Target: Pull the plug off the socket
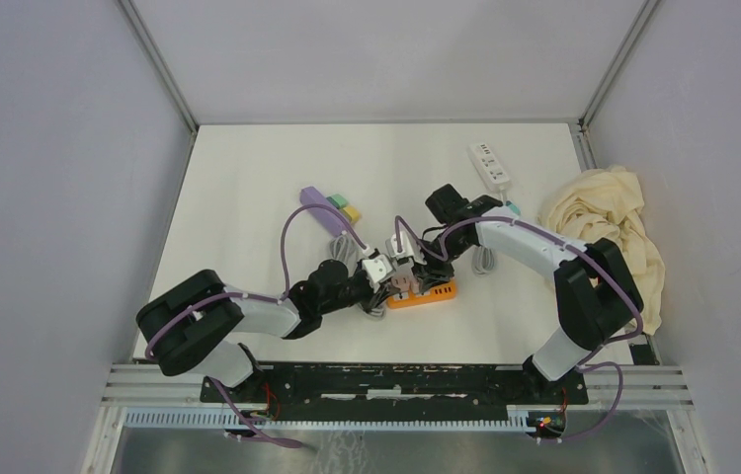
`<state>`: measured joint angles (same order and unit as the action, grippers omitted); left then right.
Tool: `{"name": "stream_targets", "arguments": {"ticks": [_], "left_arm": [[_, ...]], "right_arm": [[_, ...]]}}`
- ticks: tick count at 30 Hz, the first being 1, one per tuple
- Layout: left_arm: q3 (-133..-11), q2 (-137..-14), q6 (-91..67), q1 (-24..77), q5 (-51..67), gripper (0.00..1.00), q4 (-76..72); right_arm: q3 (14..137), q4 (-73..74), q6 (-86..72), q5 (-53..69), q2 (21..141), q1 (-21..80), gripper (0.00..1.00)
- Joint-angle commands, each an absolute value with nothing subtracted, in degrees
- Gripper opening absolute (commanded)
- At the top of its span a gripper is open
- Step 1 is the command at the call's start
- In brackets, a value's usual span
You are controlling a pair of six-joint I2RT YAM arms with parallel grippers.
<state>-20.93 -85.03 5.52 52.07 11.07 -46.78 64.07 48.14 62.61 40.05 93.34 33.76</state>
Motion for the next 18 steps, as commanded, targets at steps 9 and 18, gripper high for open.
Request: {"name": "stream_targets", "arguments": {"ticks": [9, 18], "left_arm": [[-21.6, -85.5, 6.2, 51.8, 11.2, 0.03, -46.7], [-21.3, -84.3, 4.2, 51.6, 11.1, 0.03, -46.9]], "right_arm": [[68.1, 52.2, 63.1, 51.8, 90.2, 28.9, 0.0], [71.0, 53.5, 58.3, 59.5, 91.0, 20.9, 0.0]]}}
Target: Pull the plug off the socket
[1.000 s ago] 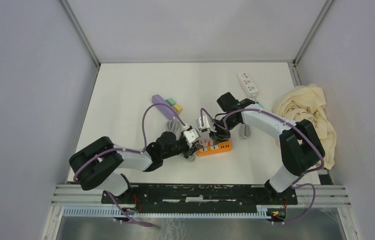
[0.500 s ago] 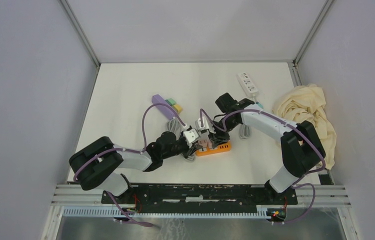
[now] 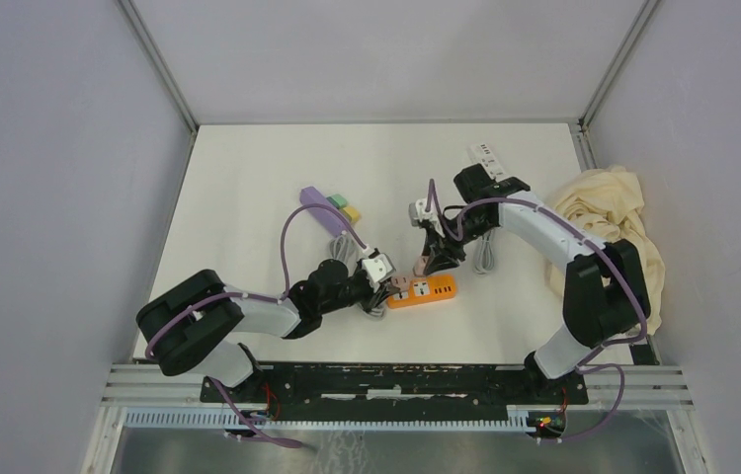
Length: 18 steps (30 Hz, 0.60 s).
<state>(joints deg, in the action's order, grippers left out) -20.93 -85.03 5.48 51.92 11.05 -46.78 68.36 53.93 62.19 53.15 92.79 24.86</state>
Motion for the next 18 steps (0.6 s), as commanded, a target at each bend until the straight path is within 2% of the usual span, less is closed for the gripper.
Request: {"name": "stream_targets", "arguments": {"ticks": [1, 4, 8, 12, 15, 18], "left_arm": [[-21.4, -84.4, 3.9, 51.7, 11.2, 0.03, -46.9], [-21.7, -84.4, 3.0, 51.6, 11.2, 0.03, -46.8], [-21.8, -84.4, 1.3, 51.6, 10.5, 0.03, -46.9], [-21.8, -84.4, -0.7, 51.6, 9.6, 0.03, -47.2], [-21.8, -84.3, -1.9, 51.5, 9.4, 0.03, -47.4], [-21.9, -84.2, -3.1, 51.5, 8.9, 0.03, -47.6]], "right_arm": [[71.0, 51.3, 53.5, 59.2, 91.2, 19.7, 0.0], [68.1, 37.6, 36.6, 54.8, 90.6, 15.9, 0.0], [61.5, 15.4, 13.6, 38.9, 89.1, 12.3, 0.0], [61.4, 10.5, 0.6, 21.5, 89.9, 10.7, 0.0], [61.6, 9.7, -3.9, 15.3, 91.3, 9.7, 0.0], [61.4, 9.0, -7.0, 14.7, 92.7, 8.9, 0.01]]}}
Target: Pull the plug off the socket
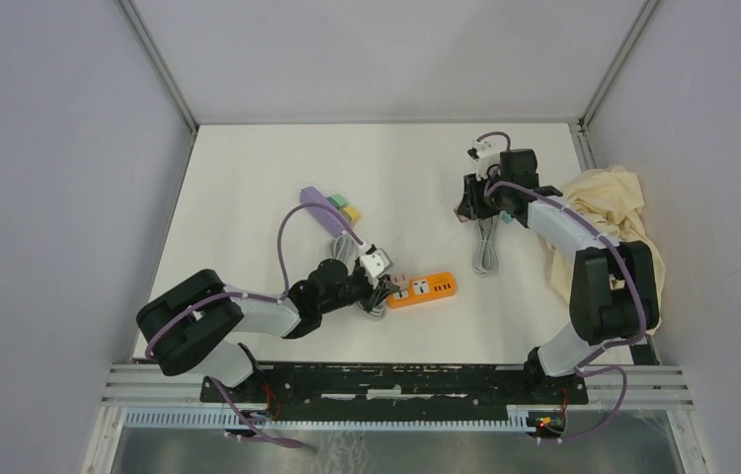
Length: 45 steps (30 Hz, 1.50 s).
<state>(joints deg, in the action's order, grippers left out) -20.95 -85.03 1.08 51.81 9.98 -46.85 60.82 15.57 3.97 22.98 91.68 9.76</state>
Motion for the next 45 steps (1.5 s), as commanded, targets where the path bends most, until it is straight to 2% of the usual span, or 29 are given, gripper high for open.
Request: {"name": "stream_targets", "arguments": {"ticks": [1, 10, 16, 18, 29, 34, 37, 41, 45], "left_arm": [[-21.8, -84.3, -3.5, 51.4, 8.8, 0.03, -47.8], [-22.1, -83.9, -6.9, 51.4, 9.3, 0.03, -48.4], [-22.1, -82.8, -8.2, 51.4, 9.6, 0.03, -48.3], [-22.4, -83.0, -8.6, 51.4, 9.7, 0.06, -48.0], [-23.8, -84.1, -10.1, 51.5, 10.6, 0.19, -47.3], [-23.8, -83.7, -10.6, 51.5, 9.9, 0.31, -47.0], [-23.9, -83.1, -11.0, 51.5, 9.2, 0.43, -46.7], [-24.2, -81.4, -11.4, 51.5, 8.7, 0.56, -45.6], [-24.0, -78.5, -11.7, 51.4, 8.2, 0.66, -44.3]], "right_arm": [[61.4, 8.9, -8.1, 15.0, 93.5, 8.7, 0.02], [62.8, 9.8, -12.2, 16.7, 98.4, 8.6, 0.08], [63.0, 9.9, -12.5, 16.0, 98.7, 8.6, 0.25], [63.1, 10.1, -12.2, 15.4, 98.9, 8.5, 0.31], [63.5, 10.7, -11.7, 15.5, 98.3, 7.9, 0.49], [63.8, 11.0, -10.2, 16.7, 97.0, 7.6, 0.51], [63.6, 11.0, -8.5, 18.6, 94.9, 7.6, 0.52], [62.9, 10.9, -5.1, 23.2, 91.6, 7.6, 0.52], [62.5, 11.7, -1.4, 29.6, 88.6, 7.6, 0.5]]}}
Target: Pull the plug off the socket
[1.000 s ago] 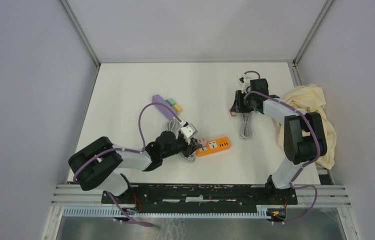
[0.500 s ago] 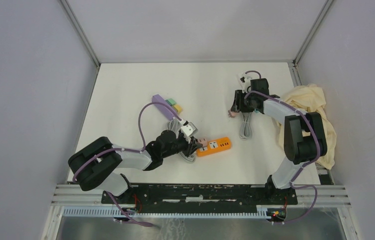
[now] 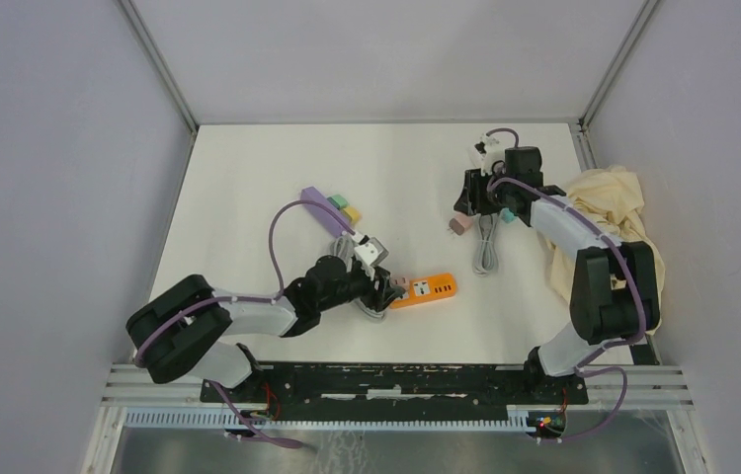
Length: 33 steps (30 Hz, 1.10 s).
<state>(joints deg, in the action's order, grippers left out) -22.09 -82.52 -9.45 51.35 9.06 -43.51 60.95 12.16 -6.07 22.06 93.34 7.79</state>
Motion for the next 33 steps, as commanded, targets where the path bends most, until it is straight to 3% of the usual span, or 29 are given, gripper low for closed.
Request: {"name": "stream_targets", "arguments": {"ticks": [1, 16, 24, 33], "left_arm": [[-23.9, -77.3, -11.8, 51.4, 8.1, 0.67, -44.2], [-16.7, -59.9, -16.9, 51.3, 4.8, 1.0, -44.3], [-10.7, -50.5, -23.0, 51.2, 3.2, 0.99, -44.8], [-5.1, -42.7, -27.8, 51.2, -0.6, 0.99, -41.5]], "right_arm": [[62.8, 12.7, -0.3, 32.8, 87.9, 7.7, 0.5], [62.2, 24.8, 20.7, 63.1, 79.8, 8.2, 0.5], [62.6, 40.6, 44.1, 71.6, 78.3, 11.4, 0.56], [63.3, 69.3, 89.8, 73.0, 80.1, 16.5, 0.81]]}}
